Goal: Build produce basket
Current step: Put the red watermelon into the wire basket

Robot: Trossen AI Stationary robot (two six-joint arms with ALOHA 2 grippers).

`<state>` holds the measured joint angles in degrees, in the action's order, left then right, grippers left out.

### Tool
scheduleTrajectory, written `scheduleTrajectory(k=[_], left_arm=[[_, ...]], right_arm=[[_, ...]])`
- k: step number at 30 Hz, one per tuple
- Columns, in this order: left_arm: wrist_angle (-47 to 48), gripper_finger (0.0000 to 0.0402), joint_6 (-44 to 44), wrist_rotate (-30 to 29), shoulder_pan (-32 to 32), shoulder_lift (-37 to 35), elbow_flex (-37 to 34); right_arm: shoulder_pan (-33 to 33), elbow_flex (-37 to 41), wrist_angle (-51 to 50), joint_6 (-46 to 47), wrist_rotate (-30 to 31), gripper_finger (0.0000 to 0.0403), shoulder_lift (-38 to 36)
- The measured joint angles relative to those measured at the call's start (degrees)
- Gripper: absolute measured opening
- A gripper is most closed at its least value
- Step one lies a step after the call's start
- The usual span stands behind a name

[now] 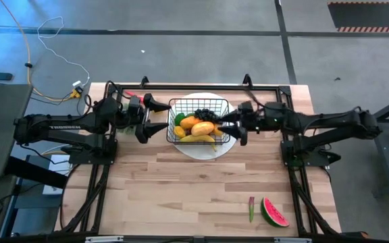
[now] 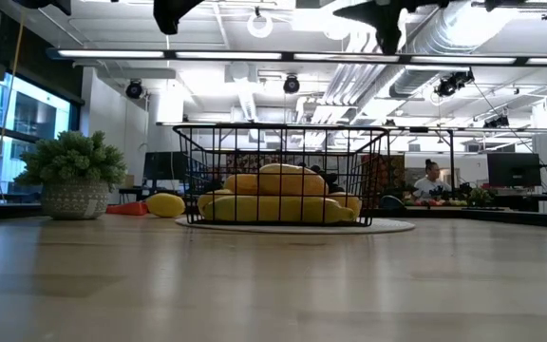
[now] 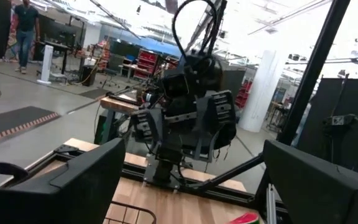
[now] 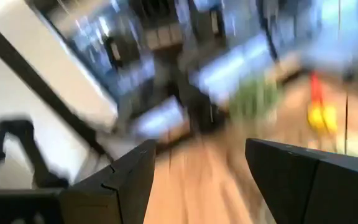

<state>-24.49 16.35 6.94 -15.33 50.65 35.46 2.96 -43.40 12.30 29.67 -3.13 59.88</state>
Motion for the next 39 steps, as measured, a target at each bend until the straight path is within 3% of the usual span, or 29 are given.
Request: scheduleTrajectory(k=[6, 10, 17, 23, 29, 39], left_arm=[[0.5, 0.0372, 0.0, -1.1, 0.0, 0.0, 0.0], [1.7, 0.0372, 0.0, -2.7, 0.0, 0.0, 0.0], [3.4, 0.0372, -0.1, -3.3, 0.0, 0.0, 0.0], [3.7, 0.0372, -1.6, -3.3, 0.0, 0.0, 0.0], [3.7, 0.0372, -1.6, -3.3, 0.0, 0.1, 0.0], [3.7, 0.0372, -1.6, -3.3, 0.0, 0.1, 0.0]], right_arm=[[-8.5, -17.4, -48.5, 10.5, -7.1, 0.0233, 3.8], [-18.4, -22.2, -64.5, 29.3, -7.5, 0.0233, 7.0], [-37.1, -21.5, -63.6, 64.5, -7.0, 0.0233, 11.9], [-47.6, -21.4, -62.5, 80.5, -11.7, 0.0233, 18.3], [-51.8, -21.4, -64.0, 88.6, -14.8, 0.023, 25.8], [-52.0, -22.5, -64.7, 88.4, -13.8, 0.0207, 36.7]])
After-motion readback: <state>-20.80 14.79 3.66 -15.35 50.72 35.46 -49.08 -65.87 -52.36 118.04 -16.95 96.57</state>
